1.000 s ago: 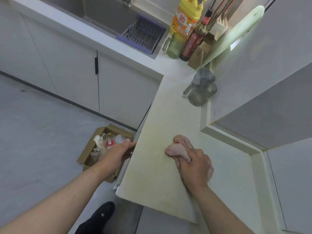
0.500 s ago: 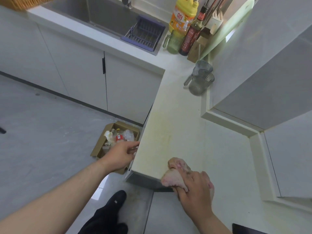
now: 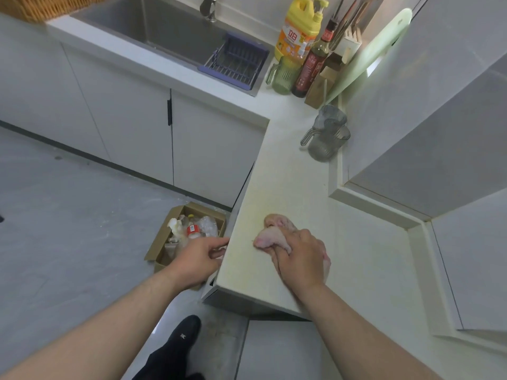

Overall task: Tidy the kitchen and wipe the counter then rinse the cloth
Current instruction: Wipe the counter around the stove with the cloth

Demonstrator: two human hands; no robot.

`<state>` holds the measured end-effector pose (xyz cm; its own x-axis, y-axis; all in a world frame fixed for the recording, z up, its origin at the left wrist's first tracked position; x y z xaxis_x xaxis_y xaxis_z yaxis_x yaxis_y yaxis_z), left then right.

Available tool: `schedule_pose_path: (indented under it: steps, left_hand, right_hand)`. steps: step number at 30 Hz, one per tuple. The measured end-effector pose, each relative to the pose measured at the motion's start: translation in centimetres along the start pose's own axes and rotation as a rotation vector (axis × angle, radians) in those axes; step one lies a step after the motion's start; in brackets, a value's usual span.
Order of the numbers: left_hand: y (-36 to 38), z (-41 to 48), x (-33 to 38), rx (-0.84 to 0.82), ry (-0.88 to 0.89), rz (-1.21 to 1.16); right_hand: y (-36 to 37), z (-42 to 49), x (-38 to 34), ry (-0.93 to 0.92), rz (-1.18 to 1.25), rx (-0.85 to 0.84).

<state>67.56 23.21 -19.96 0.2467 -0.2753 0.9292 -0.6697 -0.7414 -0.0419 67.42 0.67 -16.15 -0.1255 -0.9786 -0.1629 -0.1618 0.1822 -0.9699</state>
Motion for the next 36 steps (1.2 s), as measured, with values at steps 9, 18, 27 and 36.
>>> schedule_pose_path:
  steps: [9, 18, 27, 36]
  left_hand:
    - [0.2, -0.4, -0.1, 0.020, 0.008, -0.138]
    - [0.0, -1.1, -0.7, -0.007, 0.019, -0.309]
    - [-0.2, -1.3, -2.3, -0.110, 0.009, -0.271]
    - [-0.1, -0.7, -3.1, -0.124, 0.002, -0.374]
  right_hand:
    - [-0.3, -0.8, -1.8, 0.035, 0.102, -0.024]
    - [0.9, -7.8, -5.8, -0.096, 0.039, -0.141]
    - [0.6, -5.5, -7.0, -0.030, 0.114, -0.124]
    - [-0.6, 2.8, -7.6, -0.034, 0.077, -0.053]
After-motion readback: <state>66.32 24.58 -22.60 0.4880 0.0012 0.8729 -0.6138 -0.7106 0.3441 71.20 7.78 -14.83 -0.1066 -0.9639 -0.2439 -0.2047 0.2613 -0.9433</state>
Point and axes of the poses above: each hand's wrist, its own z-axis towards the middle knuckle, its own y-axis out of the palm, x = y × z, the point moved 7 cm from there along z, towards the middle knuckle, and after that the axes turned 15 degrees about -x, right-handed, at the moved point
